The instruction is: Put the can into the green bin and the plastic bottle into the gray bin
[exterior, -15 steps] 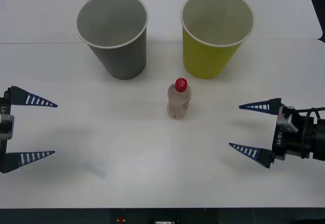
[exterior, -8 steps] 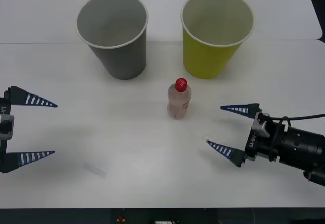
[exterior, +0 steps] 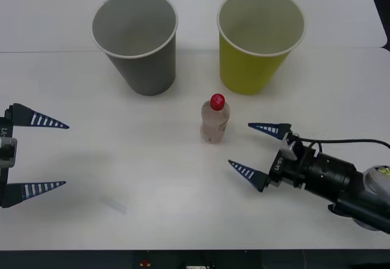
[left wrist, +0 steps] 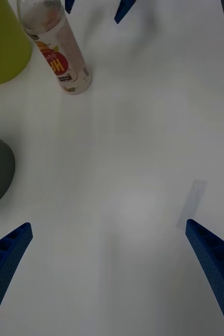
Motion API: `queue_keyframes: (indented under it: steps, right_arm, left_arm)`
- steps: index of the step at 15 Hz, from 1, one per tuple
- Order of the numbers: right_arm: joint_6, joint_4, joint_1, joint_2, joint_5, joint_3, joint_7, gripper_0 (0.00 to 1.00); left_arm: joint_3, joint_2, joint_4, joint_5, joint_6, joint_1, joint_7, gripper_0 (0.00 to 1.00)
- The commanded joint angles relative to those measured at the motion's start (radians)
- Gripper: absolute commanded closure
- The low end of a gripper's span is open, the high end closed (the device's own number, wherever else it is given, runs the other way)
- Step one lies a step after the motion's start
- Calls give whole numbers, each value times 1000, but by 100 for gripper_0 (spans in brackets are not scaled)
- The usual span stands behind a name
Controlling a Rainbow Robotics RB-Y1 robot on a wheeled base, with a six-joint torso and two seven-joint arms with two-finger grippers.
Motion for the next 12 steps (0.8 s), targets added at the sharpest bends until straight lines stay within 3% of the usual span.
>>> queue_keyframes:
  steps: [1,12]
  right_arm:
    - [2,69,-43,67,1,4,15,0]
    - [20,258,-176,241,0,5,79,0]
  left_arm:
    - [0,0,0,0,0,0,0,0]
    - [0,0,0,0,0,0,0,0]
